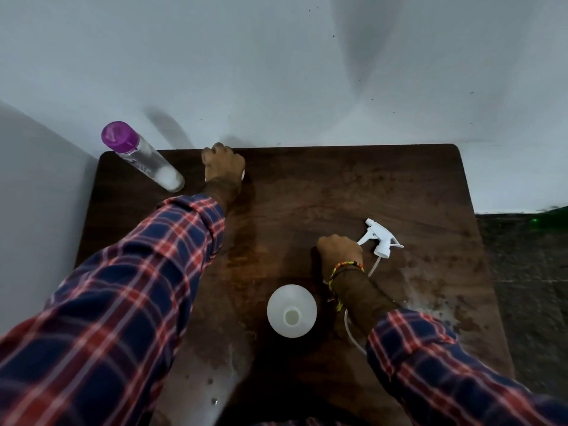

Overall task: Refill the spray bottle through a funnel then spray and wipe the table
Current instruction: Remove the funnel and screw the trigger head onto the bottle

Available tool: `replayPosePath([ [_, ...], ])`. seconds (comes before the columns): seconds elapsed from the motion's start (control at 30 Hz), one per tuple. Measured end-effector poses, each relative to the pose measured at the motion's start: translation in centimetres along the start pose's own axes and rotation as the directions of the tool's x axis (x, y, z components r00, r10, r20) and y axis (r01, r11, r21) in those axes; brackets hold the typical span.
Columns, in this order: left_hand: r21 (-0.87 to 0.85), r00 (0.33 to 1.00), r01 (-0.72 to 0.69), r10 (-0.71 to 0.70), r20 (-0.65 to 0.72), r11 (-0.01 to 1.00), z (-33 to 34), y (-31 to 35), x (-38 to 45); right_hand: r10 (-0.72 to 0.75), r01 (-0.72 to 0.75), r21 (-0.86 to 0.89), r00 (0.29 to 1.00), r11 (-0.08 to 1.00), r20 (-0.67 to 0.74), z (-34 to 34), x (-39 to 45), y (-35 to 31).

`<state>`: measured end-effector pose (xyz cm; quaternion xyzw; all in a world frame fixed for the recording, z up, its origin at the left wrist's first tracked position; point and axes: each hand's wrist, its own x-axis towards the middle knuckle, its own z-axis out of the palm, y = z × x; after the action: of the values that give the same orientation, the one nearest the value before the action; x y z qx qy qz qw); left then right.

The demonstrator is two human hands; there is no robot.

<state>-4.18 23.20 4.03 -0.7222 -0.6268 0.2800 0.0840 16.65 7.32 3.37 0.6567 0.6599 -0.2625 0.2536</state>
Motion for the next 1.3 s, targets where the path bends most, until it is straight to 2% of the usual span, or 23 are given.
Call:
replayPosePath([
  [0.13,-0.069,0.998,0.011,-0.015,-0.057,0.998,0.2,0.4,-1.7,0.004,-0.004,0.013,1.000,1.000,-0.016,0.0,-0.1,-0.1],
  [0.23,-0.246,0.995,-0.002,-0.023,-0.100,0.969,-0.1,1.6,-5.0,-0.001,0.001,0.012,0.999,1.000,-0.046,0.0,-0.5,-0.2],
  [0.3,-0.416,0.995,-0.068,0.029,-0.098,0.907,-0.1,2.8,-7.9,-0.010,0.011,0.012,0.997,1.000,-0.075,0.1,-0.7,0.0],
  [0.33,-0.526,0.994,-0.102,0.062,-0.092,0.844,0.0,3.4,-9.7,-0.016,0.017,0.017,0.996,1.000,-0.089,0.2,-0.9,0.1],
  [0.4,-0.762,0.990,-0.122,0.137,-0.044,0.635,0.0,4.4,-13.3,-0.031,0.036,0.034,0.992,0.999,-0.121,0.5,-1.3,0.5],
  [0.47,-0.903,0.973,-0.123,0.227,-0.029,0.413,-0.3,4.9,-16.6,-0.048,0.056,0.046,0.985,0.997,-0.164,0.9,-1.8,0.9],
  [0.5,-0.932,0.963,-0.139,0.264,-0.049,0.334,-0.7,5.2,-18.3,-0.053,0.063,0.050,0.983,0.997,-0.177,1.2,-2.2,1.1],
  [0.6,-0.964,0.934,-0.154,0.350,-0.071,0.216,-1.3,5.8,-22.4,-0.044,0.059,0.092,0.986,0.994,-0.159,1.9,-3.1,1.8],
  [0.67,-0.966,0.930,-0.148,0.363,-0.063,0.211,-1.4,6.1,-24.1,0.008,0.024,0.179,0.985,0.984,-0.175,2.7,-3.5,2.1],
  [0.73,-0.957,0.937,-0.145,0.344,-0.052,0.252,-1.1,6.4,-25.3,0.097,-0.008,0.291,0.951,0.957,-0.294,3.7,-3.9,2.6],
  [0.8,-0.944,0.945,-0.123,0.327,-0.018,0.306,-0.8,6.7,-26.4,0.220,-0.057,0.345,0.863,0.937,-0.455,4.5,-4.3,3.3],
  [0.87,-0.932,0.952,-0.100,0.305,0.012,0.348,-0.1,7.3,-27.4,0.345,-0.135,0.395,0.775,0.909,-0.529,5.1,-4.3,4.5],
  [0.97,-0.931,0.979,-0.067,0.206,0.008,0.359,1.3,8.6,-28.4,0.522,-0.202,0.588,0.728,0.784,-0.445,5.2,-3.8,6.5],
  [1.1,-0.968,1.000,-0.024,0.008,-0.022,0.251,2.2,9.6,-28.9,0.613,-0.218,0.778,0.748,0.589,-0.254,4.4,-2.8,7.8],
  [1.23,-0.958,0.999,-0.037,0.023,-0.032,0.286,2.1,10.0,-28.7,0.637,-0.183,0.855,0.743,0.486,-0.203,3.7,-1.9,8.5],
  [1.3,-0.953,0.999,-0.038,0.027,-0.031,0.300,2.1,10.1,-28.4,0.667,-0.174,0.902,0.730,0.395,-0.151,2.9,-1.9,8.8],
])
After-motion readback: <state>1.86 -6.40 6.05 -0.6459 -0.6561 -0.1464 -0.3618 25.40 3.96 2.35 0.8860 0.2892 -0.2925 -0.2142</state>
